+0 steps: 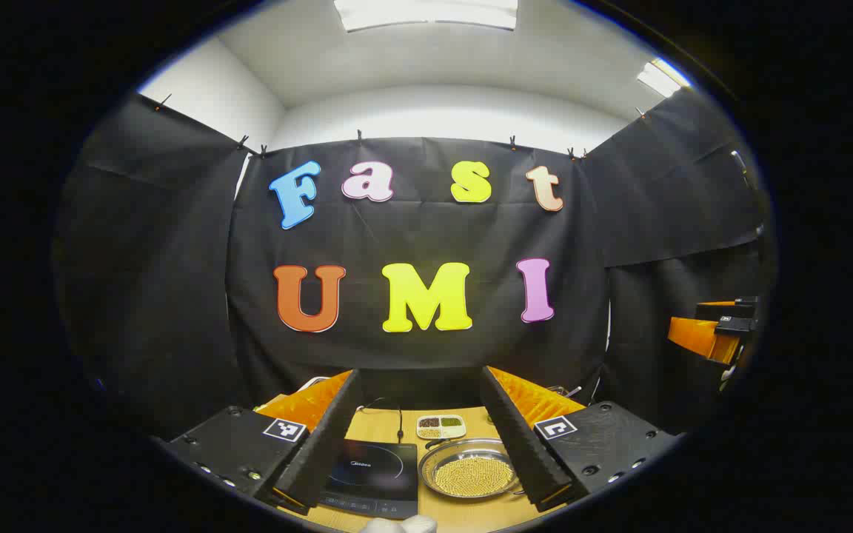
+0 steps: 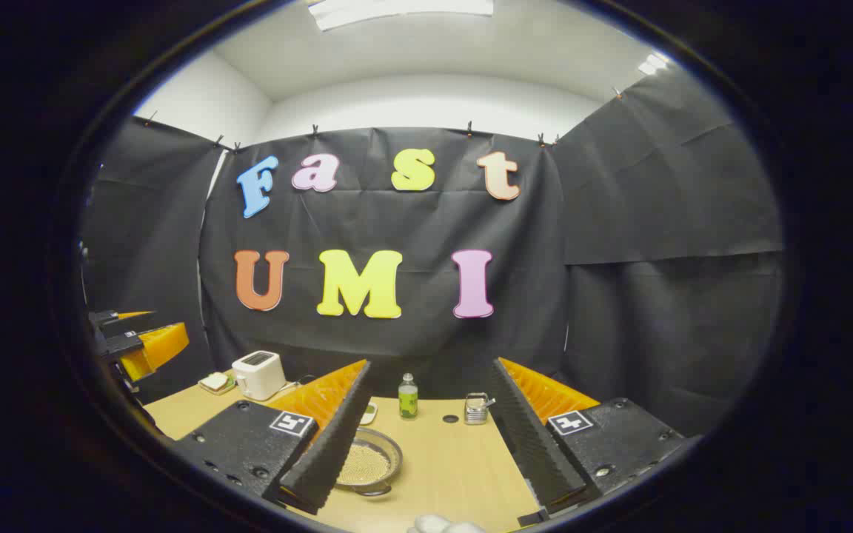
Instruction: First push the handle of the pot to place it horizontally, then grasp the pot with both hands and set it on the induction cooktop.
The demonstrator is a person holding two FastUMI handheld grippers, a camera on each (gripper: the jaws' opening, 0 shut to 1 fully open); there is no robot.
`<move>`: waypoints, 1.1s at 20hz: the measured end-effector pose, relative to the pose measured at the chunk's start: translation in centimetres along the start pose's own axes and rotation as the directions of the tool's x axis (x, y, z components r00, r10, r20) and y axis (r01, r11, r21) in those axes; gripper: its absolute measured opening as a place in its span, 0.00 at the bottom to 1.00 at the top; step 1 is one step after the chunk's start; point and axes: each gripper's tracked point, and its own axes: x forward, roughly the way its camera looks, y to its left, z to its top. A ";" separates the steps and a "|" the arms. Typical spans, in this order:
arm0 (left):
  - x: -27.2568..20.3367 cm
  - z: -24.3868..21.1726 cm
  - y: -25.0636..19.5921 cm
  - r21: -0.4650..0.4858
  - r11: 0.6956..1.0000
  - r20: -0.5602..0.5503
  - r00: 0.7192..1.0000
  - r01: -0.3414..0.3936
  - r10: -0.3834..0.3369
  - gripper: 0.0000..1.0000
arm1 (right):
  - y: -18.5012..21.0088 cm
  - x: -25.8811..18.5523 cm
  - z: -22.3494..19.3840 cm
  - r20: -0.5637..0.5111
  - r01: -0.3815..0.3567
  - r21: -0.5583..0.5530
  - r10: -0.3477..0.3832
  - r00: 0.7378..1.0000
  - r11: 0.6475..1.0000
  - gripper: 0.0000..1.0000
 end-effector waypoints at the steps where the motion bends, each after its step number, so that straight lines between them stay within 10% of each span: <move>1: 0.0 0.1 0.0 0.001 1.000 0.002 1.000 0.001 -0.001 0.96 | 0.1 0.0 0.0 0.001 -0.002 0.002 0.002 1.000 1.000 0.96; 19: -0.4 -0.3 1.5 0.015 1.000 0.000 1.000 0.014 -0.014 0.96 | 2.3 -0.1 -1.0 -0.046 -0.010 0.004 0.010 0.999 1.000 0.96; 22: -0.5 -0.6 1.8 0.015 1.000 -0.002 1.000 0.018 -0.018 0.96 | 3.0 -0.2 -1.6 -0.077 -0.037 -0.002 0.037 0.996 0.999 0.80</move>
